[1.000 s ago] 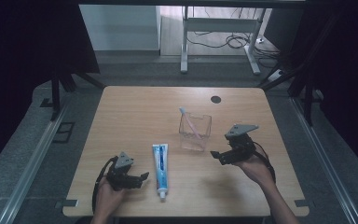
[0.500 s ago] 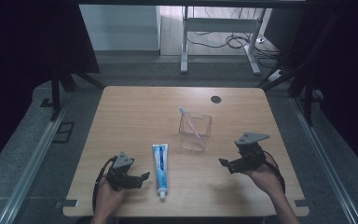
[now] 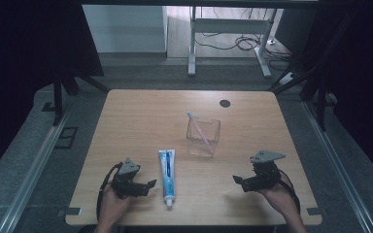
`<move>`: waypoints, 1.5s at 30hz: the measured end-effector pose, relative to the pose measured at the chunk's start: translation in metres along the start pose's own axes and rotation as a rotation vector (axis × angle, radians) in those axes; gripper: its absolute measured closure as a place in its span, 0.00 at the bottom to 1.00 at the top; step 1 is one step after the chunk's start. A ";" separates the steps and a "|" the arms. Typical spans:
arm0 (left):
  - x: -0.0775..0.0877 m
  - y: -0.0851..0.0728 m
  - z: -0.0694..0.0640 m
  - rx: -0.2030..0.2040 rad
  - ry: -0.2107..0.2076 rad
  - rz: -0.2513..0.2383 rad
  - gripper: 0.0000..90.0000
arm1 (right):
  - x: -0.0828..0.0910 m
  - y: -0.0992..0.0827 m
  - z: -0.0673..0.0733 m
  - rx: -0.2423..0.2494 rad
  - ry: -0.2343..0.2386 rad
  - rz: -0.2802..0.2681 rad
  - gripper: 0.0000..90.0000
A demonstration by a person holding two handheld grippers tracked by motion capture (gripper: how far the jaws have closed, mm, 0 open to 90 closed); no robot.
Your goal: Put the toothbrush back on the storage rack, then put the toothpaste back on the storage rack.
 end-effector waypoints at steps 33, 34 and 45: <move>-0.002 0.000 0.003 0.024 0.013 0.037 0.15 | -0.031 -0.048 -0.007 -0.031 -0.047 0.008 0.05; -0.002 0.000 0.004 0.023 0.013 0.038 0.15 | -0.030 -0.048 -0.008 -0.034 -0.043 0.004 0.05; 0.001 0.003 0.001 0.013 0.034 0.053 0.15 | -0.025 -0.052 -0.014 -0.059 -0.049 -0.012 0.07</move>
Point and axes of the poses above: each handheld gripper's, and its own axes: x roughly backward along the jaws, y roughly out of its top, z roughly to its left, the point moved 3 cm from there along -x, roughly forward along the jaws, and after that the axes turned 12 degrees about z, right-handed, at the moved point
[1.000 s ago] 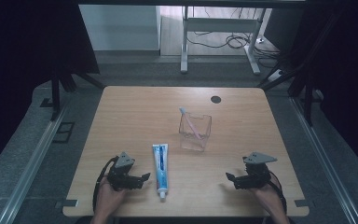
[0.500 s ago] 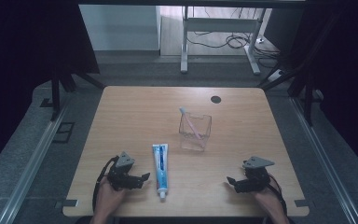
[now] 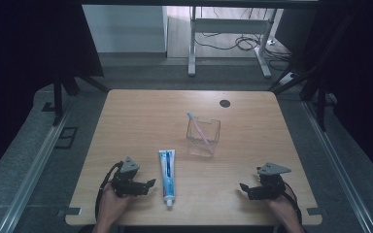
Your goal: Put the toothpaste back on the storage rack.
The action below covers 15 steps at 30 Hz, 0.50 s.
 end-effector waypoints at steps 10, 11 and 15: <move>0.006 0.005 -0.004 0.011 -0.019 0.001 0.21 | -0.003 0.000 0.003 0.010 0.014 0.006 0.07; 0.006 0.006 -0.005 0.005 -0.015 0.003 0.23 | -0.003 0.000 0.003 0.012 0.015 0.005 0.07; 0.008 0.009 -0.008 0.004 -0.040 -0.002 0.36 | -0.003 0.000 0.003 0.012 0.017 0.007 0.08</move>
Point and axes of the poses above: each handheld gripper's, and its own axes: x roughly backward along the jaws, y roughly out of its top, z roughly to its left, the point moved 3 cm from there along -x, roughly forward along the jaws, and after that the axes turned 12 degrees about z, right-handed, at the moved point
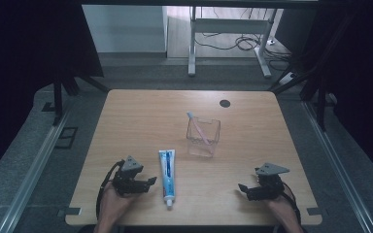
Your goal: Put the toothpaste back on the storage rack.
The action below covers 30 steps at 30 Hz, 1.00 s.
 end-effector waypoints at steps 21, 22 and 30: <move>-0.002 0.023 -0.028 -0.078 -0.062 0.032 0.99 | -0.001 0.001 0.003 0.005 0.014 -0.005 0.10; -0.003 0.024 -0.030 -0.083 -0.067 0.034 0.99 | -0.001 0.001 0.003 0.006 0.014 -0.005 0.10; -0.013 0.033 -0.047 -0.127 -0.082 0.062 1.00 | -0.002 0.001 0.003 0.007 0.015 -0.004 0.10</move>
Point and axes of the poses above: each handheld gripper's, and its own axes: x roughly backward along the jaws, y roughly out of its top, z roughly to its left, the point moved 3 cm from there along -x, roughly forward along the jaws, and after that the axes turned 12 degrees about z, right-handed, at the moved point
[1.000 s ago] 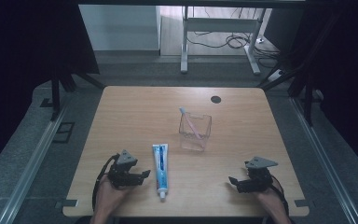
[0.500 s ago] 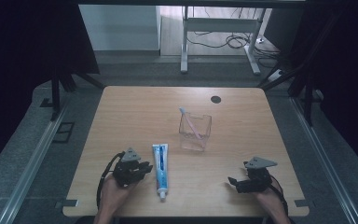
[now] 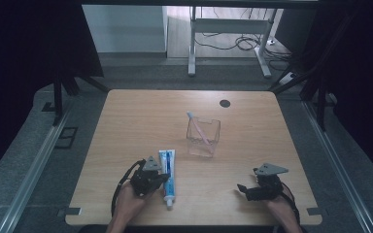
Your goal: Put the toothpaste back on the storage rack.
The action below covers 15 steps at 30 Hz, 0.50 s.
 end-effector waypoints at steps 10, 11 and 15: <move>-0.013 0.008 -0.019 -0.045 -0.031 0.040 0.99 | -0.001 -0.001 0.000 0.004 0.001 0.009 0.11; -0.014 0.008 -0.020 -0.050 -0.033 0.046 0.99 | -0.001 -0.001 0.000 0.005 0.001 0.012 0.11; -0.018 0.008 -0.024 -0.057 -0.048 0.067 0.99 | -0.001 -0.001 0.000 0.009 -0.001 0.015 0.11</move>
Point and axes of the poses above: each handheld gripper's, and its own axes: x roughly backward along the jaws, y roughly out of its top, z roughly to its left, the point moved 3 cm from there along -x, roughly forward along the jaws, and after that the axes turned 12 degrees about z, right-handed, at the moved point
